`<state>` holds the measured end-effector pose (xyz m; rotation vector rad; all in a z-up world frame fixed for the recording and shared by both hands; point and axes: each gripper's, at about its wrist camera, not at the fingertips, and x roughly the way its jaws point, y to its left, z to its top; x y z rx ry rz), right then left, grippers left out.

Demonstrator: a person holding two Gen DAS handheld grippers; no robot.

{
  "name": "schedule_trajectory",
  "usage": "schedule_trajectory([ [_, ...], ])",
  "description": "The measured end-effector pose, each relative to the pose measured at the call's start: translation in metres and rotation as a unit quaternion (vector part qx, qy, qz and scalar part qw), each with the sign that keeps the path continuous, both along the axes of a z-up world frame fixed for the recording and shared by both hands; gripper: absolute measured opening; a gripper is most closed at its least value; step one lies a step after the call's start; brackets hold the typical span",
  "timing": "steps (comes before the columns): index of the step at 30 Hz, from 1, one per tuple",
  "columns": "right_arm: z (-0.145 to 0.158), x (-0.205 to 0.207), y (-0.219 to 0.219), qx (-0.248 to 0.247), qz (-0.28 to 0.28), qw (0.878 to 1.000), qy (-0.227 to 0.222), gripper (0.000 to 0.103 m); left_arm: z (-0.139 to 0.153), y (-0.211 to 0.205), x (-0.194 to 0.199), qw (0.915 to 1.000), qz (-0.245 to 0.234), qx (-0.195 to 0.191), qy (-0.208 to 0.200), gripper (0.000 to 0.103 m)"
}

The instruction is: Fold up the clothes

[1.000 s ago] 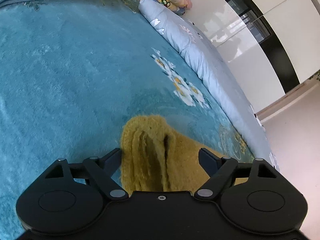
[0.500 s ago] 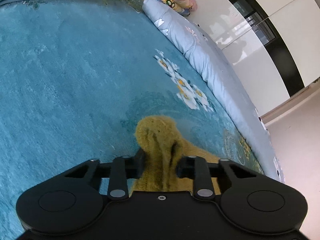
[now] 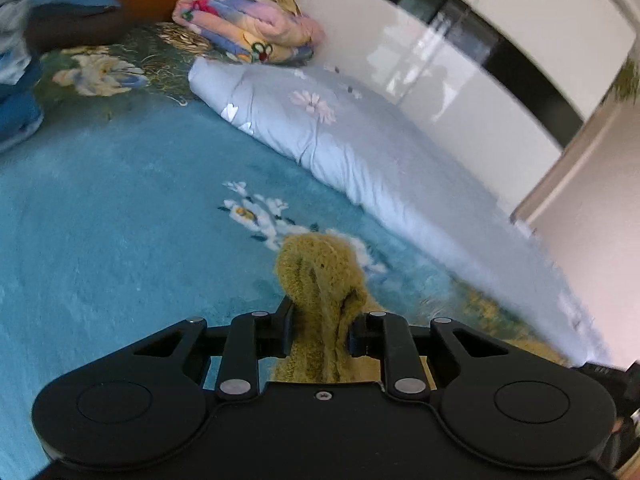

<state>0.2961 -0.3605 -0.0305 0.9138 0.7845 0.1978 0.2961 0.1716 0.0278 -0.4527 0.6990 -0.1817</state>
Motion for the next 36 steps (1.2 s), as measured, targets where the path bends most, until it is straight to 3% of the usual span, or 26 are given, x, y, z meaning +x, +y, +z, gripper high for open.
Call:
schedule_trajectory([
  [3, -0.014, 0.003, -0.002, -0.003, -0.007, 1.0, 0.023, 0.015, -0.016, -0.002, 0.009, 0.9993, 0.01, 0.019, 0.029, 0.021],
  [9, -0.032, 0.004, -0.004, 0.003, -0.018, 0.999, 0.05, 0.015, -0.045, 0.012, 0.01, 0.9969, 0.042, 0.005, 0.067, 0.027],
  [12, -0.032, 0.005, -0.003, 0.0, -0.016, 0.999, 0.052, 0.018, -0.042, 0.017, 0.008, 0.9957, 0.049, 0.01, 0.079, 0.034],
  [16, -0.022, 0.005, 0.001, -0.016, -0.003, 0.999, 0.051, 0.023, -0.032, 0.02, -0.003, 0.9954, 0.046, 0.029, 0.079, 0.054],
  [20, -0.004, -0.009, 0.003, -0.033, 0.002, 0.999, 0.034, 0.043, -0.018, 0.024, -0.028, 0.9965, 0.057, 0.019, 0.059, 0.068],
  [22, 0.005, -0.02, 0.002, -0.038, 0.003, 0.999, 0.021, 0.048, -0.011, 0.023, -0.041, 0.9967, 0.063, 0.018, 0.048, 0.075],
  [24, 0.014, -0.034, 0.002, -0.04, 0.006, 0.999, 0.008, 0.066, -0.003, 0.017, -0.054, 0.9973, 0.064, 0.017, 0.034, 0.076],
  [25, 0.018, -0.042, 0.003, -0.042, 0.008, 0.999, 0.0, 0.07, 0.001, 0.014, -0.061, 0.9976, 0.063, 0.015, 0.026, 0.079],
  [29, 0.034, -0.071, 0.008, -0.059, 0.014, 0.998, -0.024, 0.08, 0.015, -0.005, -0.085, 0.9987, 0.051, 0.001, 0.002, 0.091],
  [36, 0.044, -0.113, 0.02, -0.085, 0.034, 0.995, -0.036, 0.098, 0.023, -0.053, -0.118, 0.9997, -0.01, 0.007, -0.023, 0.097],
])
